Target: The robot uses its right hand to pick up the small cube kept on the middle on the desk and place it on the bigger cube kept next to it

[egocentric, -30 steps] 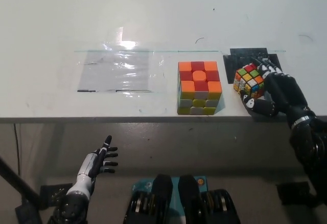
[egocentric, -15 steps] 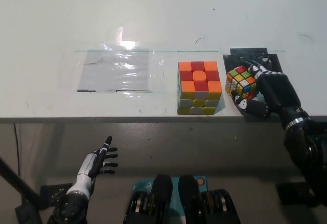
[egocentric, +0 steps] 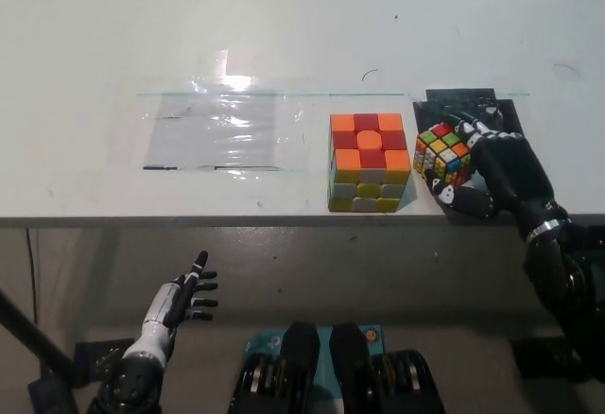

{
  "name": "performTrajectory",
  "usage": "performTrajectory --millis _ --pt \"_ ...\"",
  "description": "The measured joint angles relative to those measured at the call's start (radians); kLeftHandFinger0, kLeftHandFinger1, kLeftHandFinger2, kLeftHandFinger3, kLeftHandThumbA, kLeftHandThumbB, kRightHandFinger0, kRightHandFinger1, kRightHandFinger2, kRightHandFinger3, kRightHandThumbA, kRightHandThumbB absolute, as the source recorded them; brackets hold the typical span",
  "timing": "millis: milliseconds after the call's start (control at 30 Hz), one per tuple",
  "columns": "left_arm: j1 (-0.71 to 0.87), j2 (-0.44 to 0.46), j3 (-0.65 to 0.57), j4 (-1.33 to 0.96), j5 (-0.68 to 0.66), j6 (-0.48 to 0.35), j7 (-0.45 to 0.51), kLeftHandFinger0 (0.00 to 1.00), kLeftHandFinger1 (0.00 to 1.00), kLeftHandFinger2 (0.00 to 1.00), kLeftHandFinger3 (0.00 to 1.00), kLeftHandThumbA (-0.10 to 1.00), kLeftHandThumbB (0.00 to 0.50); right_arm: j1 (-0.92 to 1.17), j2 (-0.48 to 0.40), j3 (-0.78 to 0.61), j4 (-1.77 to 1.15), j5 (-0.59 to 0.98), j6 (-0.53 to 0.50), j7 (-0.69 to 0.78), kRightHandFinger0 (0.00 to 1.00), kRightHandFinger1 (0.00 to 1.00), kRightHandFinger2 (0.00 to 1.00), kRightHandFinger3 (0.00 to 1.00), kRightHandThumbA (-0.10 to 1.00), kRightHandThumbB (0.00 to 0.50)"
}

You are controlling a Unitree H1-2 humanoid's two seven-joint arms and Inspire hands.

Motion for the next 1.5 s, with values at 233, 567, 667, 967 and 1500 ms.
performTrajectory --millis 233,567,667,967,1500 --pt "0.006 -0.002 0.0 0.002 0.0 -0.001 0.0 0.64 0.64 0.72 0.71 0.91 0.061 0.0 0.0 -0.005 0.0 -0.006 -0.004 -0.014 0.0 0.18 0.54 0.46 -0.1 0.024" --pt "0.015 -0.003 0.001 0.006 0.0 -0.001 0.001 0.6 0.61 0.69 0.69 0.91 0.071 -0.001 -0.012 -0.026 -0.034 -0.011 -0.012 -0.022 0.0 0.08 0.46 0.3 -0.1 0.011" --pt "0.018 -0.003 0.002 0.002 0.0 -0.001 0.001 0.62 0.63 0.73 0.74 0.92 0.081 -0.008 -0.022 -0.031 -0.056 -0.012 -0.011 -0.021 0.0 0.14 0.62 0.44 -0.1 0.0" --pt "0.032 -0.003 0.001 0.002 0.001 -0.001 0.001 0.61 0.62 0.7 0.69 0.92 0.083 -0.061 -0.039 -0.037 -0.151 -0.032 -0.004 0.006 0.0 0.13 0.56 0.38 -0.1 0.063" --pt "0.045 -0.003 0.001 0.004 0.001 -0.002 0.001 0.58 0.6 0.66 0.65 0.92 0.094 -0.078 0.003 -0.043 -0.276 -0.032 0.009 0.06 0.0 0.09 0.49 0.36 -0.1 0.195"
